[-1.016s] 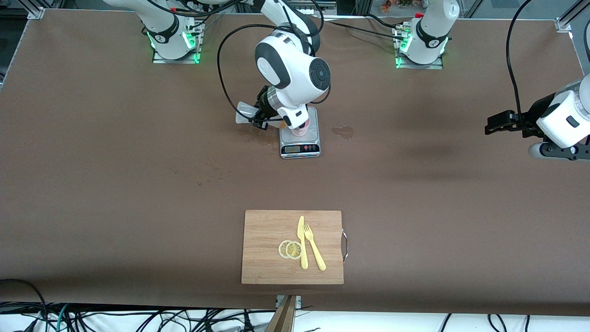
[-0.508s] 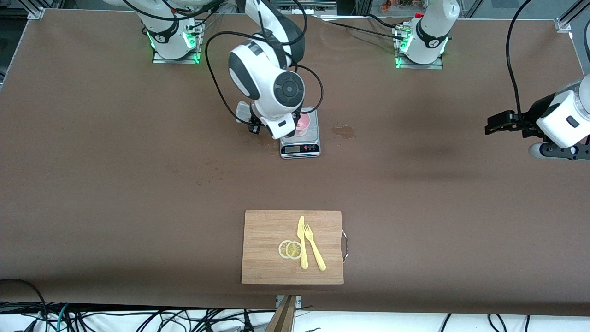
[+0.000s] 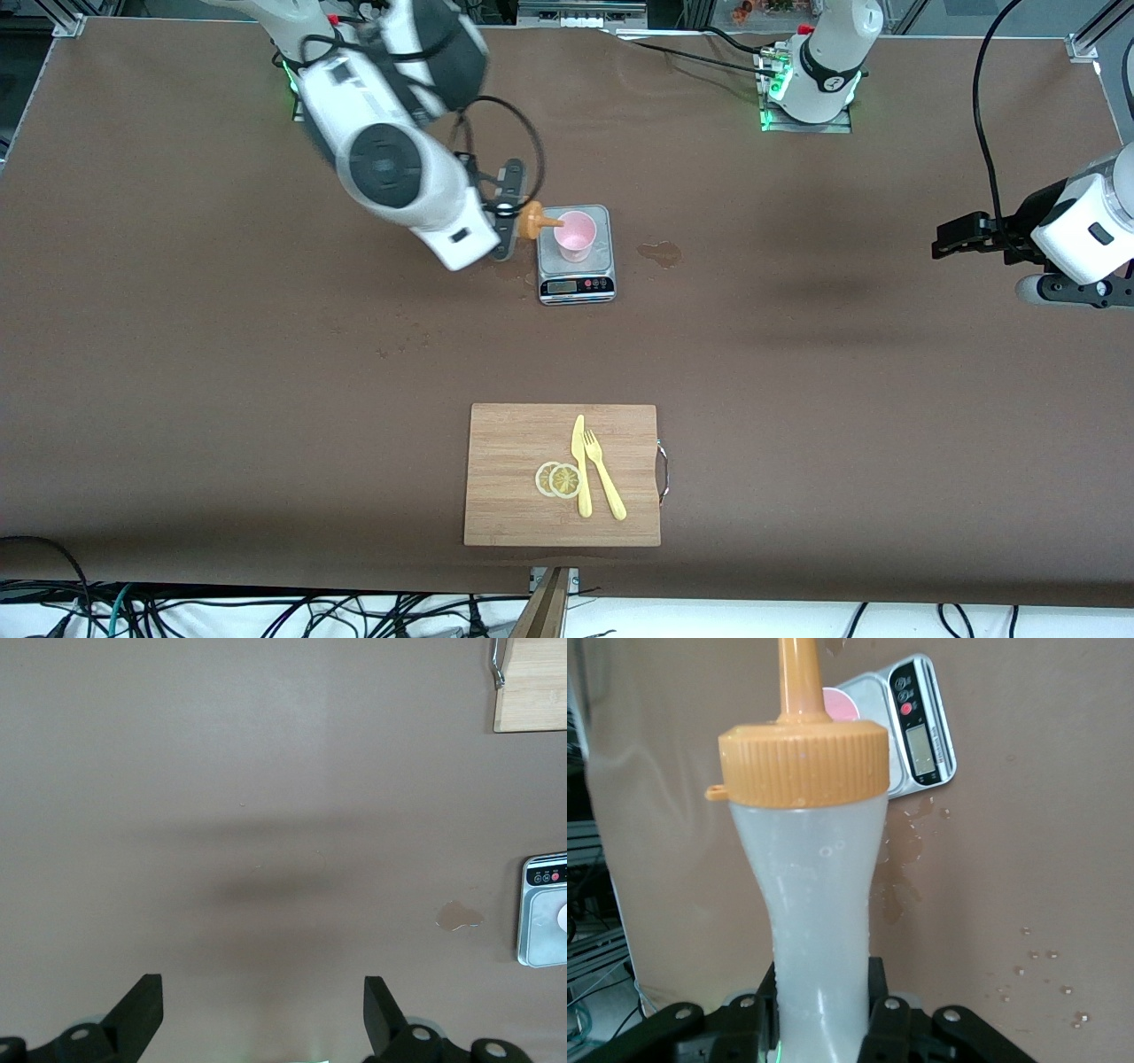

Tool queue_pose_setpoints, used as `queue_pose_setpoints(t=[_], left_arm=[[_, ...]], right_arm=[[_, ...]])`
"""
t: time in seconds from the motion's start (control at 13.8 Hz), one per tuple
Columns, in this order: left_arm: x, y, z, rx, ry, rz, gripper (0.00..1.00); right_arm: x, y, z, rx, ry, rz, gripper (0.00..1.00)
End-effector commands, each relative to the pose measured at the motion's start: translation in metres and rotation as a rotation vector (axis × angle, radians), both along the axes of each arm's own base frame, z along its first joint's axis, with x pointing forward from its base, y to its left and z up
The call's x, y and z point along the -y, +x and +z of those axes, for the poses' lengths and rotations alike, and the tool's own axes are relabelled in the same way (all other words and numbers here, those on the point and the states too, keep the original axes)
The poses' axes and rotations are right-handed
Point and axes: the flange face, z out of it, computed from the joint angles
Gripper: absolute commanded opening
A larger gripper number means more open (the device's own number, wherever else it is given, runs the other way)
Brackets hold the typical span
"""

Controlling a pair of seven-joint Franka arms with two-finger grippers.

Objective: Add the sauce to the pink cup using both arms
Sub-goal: 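Carry the bottle with the right gripper back to its spot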

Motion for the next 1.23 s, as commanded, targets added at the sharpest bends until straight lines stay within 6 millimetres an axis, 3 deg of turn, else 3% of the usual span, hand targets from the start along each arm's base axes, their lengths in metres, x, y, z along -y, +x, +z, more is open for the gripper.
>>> queue_pose_setpoints(t=[0.0,0.22,0.36,0.58,0.73,0.87,1.16], left_arm=[[-0.001,0.0,0.003,-0.002,0.0,-0.012,1.0],[-0.001,0.0,0.003,-0.002,0.0,-0.012,1.0],[-0.001,0.0,0.003,-0.002,0.0,-0.012,1.0],[-0.001,0.0,0.003,-0.002,0.0,-0.012,1.0],[-0.001,0.0,0.003,-0.002,0.0,-0.012,1.0],[0.0,0.0,0.003,-0.002,0.0,-0.013,1.0],[-0.001,0.0,0.003,-0.002,0.0,-0.012,1.0]], right_arm=[[0.068,0.015,0.015,-0.004,0.144,0.019,0.12],[0.14,0.042,0.017,0.022,0.308,0.077,0.14],[0.205,0.056,-0.002,0.034,0.443,0.124,0.14],[0.273,0.061,-0.032,0.077,0.608,0.207,0.14],[0.312,0.061,-0.061,0.095,0.712,0.216,0.14],[0.338,0.056,-0.089,0.088,0.802,0.234,0.14],[0.39,0.05,-0.183,0.084,1.022,0.226,0.14]])
